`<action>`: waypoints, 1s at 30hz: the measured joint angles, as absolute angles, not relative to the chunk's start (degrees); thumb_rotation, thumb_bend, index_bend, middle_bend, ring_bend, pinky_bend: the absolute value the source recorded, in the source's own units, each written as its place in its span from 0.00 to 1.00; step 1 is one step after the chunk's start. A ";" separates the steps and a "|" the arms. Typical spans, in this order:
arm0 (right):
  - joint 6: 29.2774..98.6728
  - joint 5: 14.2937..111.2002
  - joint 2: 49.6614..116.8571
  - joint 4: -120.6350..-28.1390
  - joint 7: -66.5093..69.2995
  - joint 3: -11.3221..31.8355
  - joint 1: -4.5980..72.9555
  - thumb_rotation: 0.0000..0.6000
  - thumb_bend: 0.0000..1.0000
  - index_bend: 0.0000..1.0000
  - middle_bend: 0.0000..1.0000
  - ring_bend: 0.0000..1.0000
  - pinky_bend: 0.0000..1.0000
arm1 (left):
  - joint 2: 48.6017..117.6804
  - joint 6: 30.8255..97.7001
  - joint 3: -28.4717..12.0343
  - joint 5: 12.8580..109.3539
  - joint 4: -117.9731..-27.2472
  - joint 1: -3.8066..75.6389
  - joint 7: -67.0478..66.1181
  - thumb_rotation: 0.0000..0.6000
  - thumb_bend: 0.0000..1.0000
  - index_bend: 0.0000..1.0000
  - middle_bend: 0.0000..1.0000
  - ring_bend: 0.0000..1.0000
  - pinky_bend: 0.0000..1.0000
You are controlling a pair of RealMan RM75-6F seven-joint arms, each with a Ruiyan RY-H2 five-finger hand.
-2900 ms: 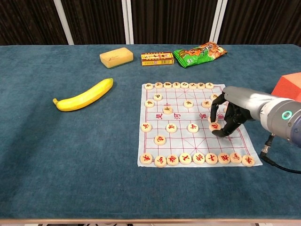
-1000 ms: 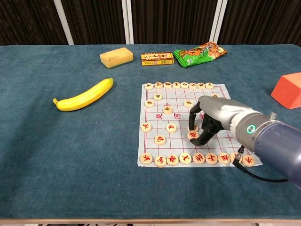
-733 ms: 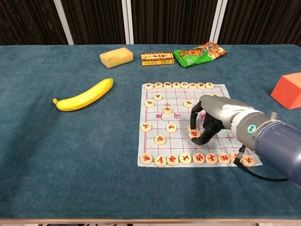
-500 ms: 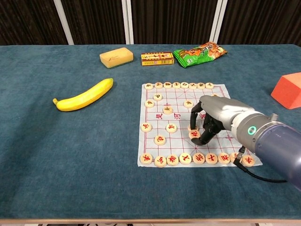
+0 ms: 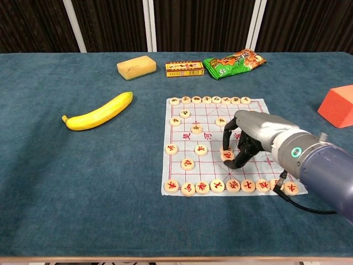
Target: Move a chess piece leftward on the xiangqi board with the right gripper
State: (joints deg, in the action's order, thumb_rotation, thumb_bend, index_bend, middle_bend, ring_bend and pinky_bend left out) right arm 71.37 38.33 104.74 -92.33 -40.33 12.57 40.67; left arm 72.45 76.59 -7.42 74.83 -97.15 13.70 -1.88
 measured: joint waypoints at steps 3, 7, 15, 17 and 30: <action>71.34 38.26 104.83 -92.24 -40.43 12.59 40.58 1.00 0.40 0.48 1.00 1.00 1.00 | 72.43 76.56 -7.42 74.77 -97.17 13.70 -1.86 1.00 0.00 0.00 0.00 0.00 0.00; 71.27 38.21 104.96 -92.03 -40.41 12.70 40.46 1.00 0.40 0.45 1.00 1.00 1.00 | 72.43 76.53 -7.41 74.73 -97.15 13.71 -1.96 1.00 0.00 0.00 0.00 0.00 0.00; 71.05 37.95 105.18 -91.24 -40.36 12.80 40.11 1.00 0.40 0.45 1.00 1.00 1.00 | 72.41 76.46 -7.39 74.61 -97.22 13.72 -2.07 1.00 0.00 0.00 0.00 0.00 0.00; 71.04 38.04 105.20 -91.25 -40.38 12.73 40.05 1.00 0.40 0.44 1.00 1.00 1.00 | 72.42 76.48 -7.40 74.64 -97.21 13.73 -2.10 1.00 0.00 0.00 0.00 0.00 0.00; 71.52 39.09 104.80 -92.53 -40.17 12.92 39.52 1.00 0.40 0.27 1.00 1.00 1.00 | 72.41 76.58 -7.36 74.72 -97.28 13.69 -2.07 1.00 0.00 0.00 0.00 0.00 0.00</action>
State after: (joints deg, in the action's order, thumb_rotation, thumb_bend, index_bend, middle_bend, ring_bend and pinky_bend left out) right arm 71.52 39.09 104.80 -92.53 -40.17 12.92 39.52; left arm 72.41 76.58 -7.36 74.72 -97.28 13.69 -2.07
